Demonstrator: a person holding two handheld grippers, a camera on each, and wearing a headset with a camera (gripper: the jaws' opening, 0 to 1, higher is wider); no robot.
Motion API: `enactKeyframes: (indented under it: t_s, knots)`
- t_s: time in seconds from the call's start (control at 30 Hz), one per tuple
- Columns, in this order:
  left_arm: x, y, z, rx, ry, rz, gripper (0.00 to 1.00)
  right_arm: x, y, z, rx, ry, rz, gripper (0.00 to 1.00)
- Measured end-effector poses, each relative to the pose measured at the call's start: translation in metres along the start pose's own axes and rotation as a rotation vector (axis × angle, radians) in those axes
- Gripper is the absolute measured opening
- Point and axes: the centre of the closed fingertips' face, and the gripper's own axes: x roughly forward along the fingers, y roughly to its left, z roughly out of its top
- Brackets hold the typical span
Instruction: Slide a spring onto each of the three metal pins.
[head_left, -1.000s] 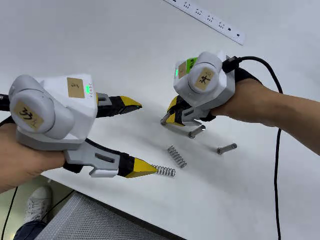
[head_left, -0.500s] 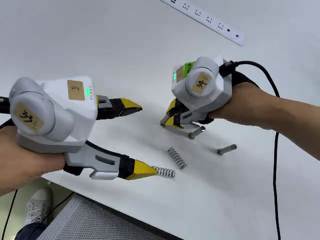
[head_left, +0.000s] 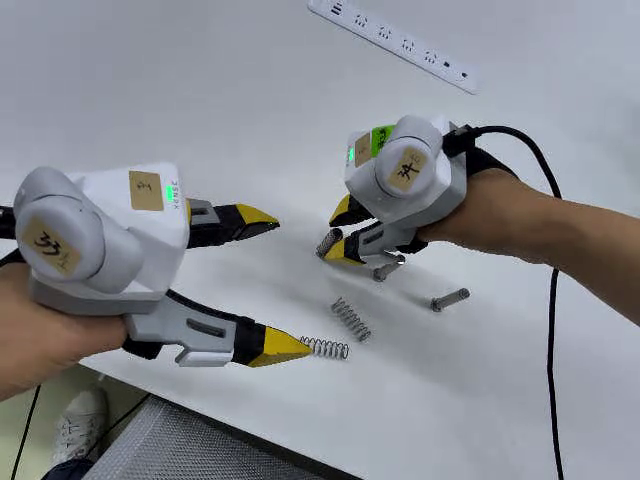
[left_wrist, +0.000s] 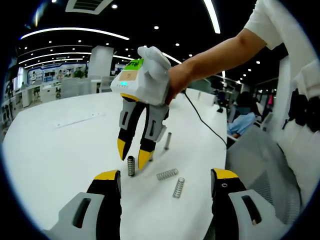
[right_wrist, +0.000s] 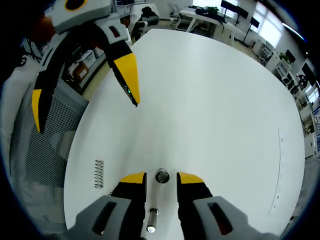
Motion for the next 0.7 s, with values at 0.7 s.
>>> enactKeyframes:
  t_s: [0.7]
  knots:
    - [0.004, -0.01, -0.005, 0.056, 0.074, -0.027, 0.75, -0.074, 0.016, -0.014, 0.259, -0.284, -0.133, 0.53]
